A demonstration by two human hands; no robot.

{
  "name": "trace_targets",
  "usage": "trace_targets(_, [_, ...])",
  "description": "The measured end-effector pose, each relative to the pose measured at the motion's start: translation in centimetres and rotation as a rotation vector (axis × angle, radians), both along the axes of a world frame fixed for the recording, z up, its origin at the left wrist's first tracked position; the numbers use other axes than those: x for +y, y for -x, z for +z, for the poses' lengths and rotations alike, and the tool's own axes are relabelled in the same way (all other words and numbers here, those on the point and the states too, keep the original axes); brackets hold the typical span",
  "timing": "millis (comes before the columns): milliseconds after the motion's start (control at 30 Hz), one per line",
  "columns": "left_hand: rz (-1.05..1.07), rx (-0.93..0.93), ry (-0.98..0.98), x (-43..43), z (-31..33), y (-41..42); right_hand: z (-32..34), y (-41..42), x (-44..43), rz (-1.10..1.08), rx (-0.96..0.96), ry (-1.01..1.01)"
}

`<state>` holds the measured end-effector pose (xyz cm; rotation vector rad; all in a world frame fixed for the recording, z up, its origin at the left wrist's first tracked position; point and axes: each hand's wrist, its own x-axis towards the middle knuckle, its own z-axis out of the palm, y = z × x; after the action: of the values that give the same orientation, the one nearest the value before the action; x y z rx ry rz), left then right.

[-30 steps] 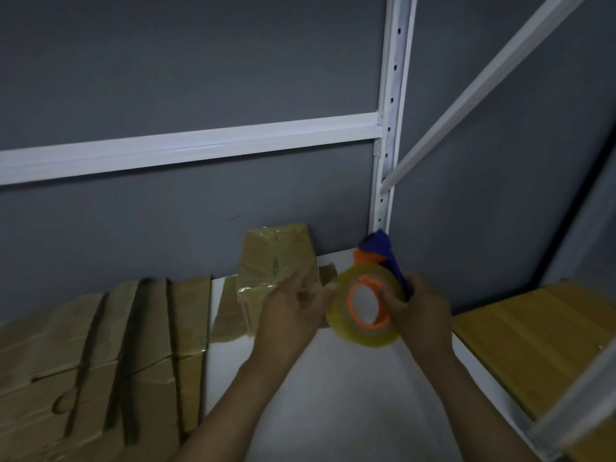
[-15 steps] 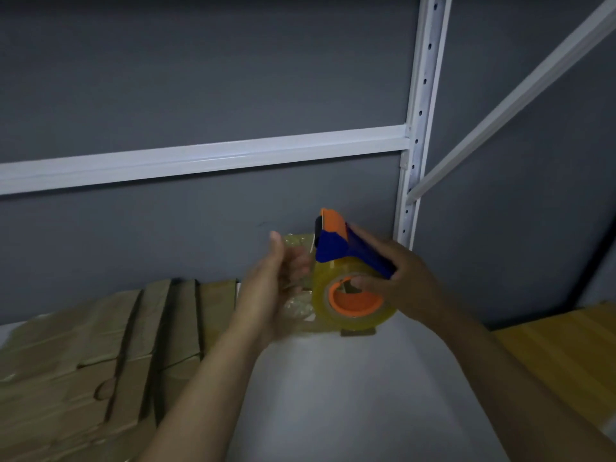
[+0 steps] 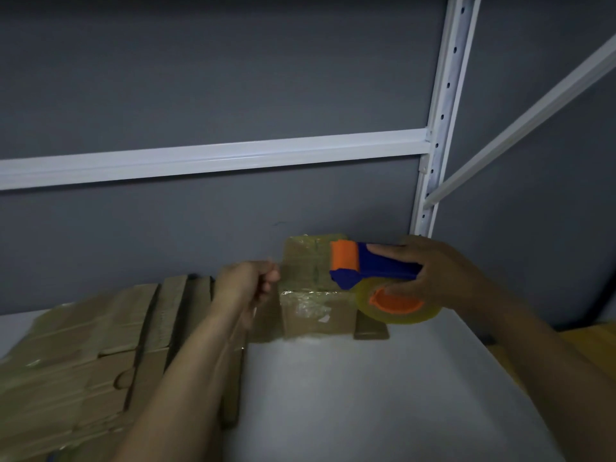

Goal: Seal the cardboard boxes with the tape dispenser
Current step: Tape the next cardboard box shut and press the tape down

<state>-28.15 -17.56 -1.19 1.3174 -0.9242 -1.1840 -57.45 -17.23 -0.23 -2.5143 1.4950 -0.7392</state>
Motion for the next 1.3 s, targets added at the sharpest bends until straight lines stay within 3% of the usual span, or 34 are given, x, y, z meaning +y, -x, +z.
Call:
trace_targets(267, [0.069, -0.253, -0.003, -1.6, -4.4, -1.5, -0.3, 1.3, -1.9, -0.094, 0.39, 0.045])
trace_targets(467, [0.087, -0.249, -0.068, -2.7, -6.7, -1.2, -2.5, 1.4, -3.3, -0.11, 0.446, 0.019])
trace_targets(600, [-0.012, -0.201, -0.084, -2.7, -7.7, -1.2, -2.9, 1.4, -3.2, -0.098, 0.464, 0.037])
trace_targets(767, [-0.081, -0.64, -0.067, -3.3, -8.0, -2.0, -2.7, 1.1, -3.2, -0.1, 0.488, 0.053])
trace_targets(833, [0.009, -0.844, 0.059, -2.9, -8.3, -2.0, -2.7, 0.8, -3.1, -0.092, 0.481, 0.067])
trace_targets(933, [-0.161, -0.838, 0.279, -2.1, -8.1, -0.8, -2.7, 0.1, -3.0, -0.093, 0.463, 0.063])
trace_targets(967, [-0.274, -0.937, 0.303, -2.2, -8.3, -0.4, -2.7, -0.2, -3.0, -0.09, 0.447, 0.058])
trace_targets(1000, [-0.315, -1.16, 0.351, -2.4, -8.6, -0.3, -2.6, -0.5, -3.0, -0.088, 0.43, 0.058])
trace_targets(1067, [-0.248, -1.571, 0.509, -3.2, -8.7, -0.4, -2.5, -1.3, -3.0, -0.082, 0.443, 0.092])
trace_targets(1100, [-0.252, -1.67, 0.543, -3.7, -8.6, -0.5, -2.5, -1.8, -3.2, -0.075, 0.455, 0.108])
trace_targets(1200, [-0.449, -1.647, 0.548, -4.2, -8.0, 0.7, -2.6, -2.5, -3.6, -0.051, 0.448, 0.106])
trace_targets(1300, [-0.438, -1.626, 0.583, -4.3, -8.5, 1.4, -2.8, -1.8, -3.7, -0.053, 0.462, 0.064])
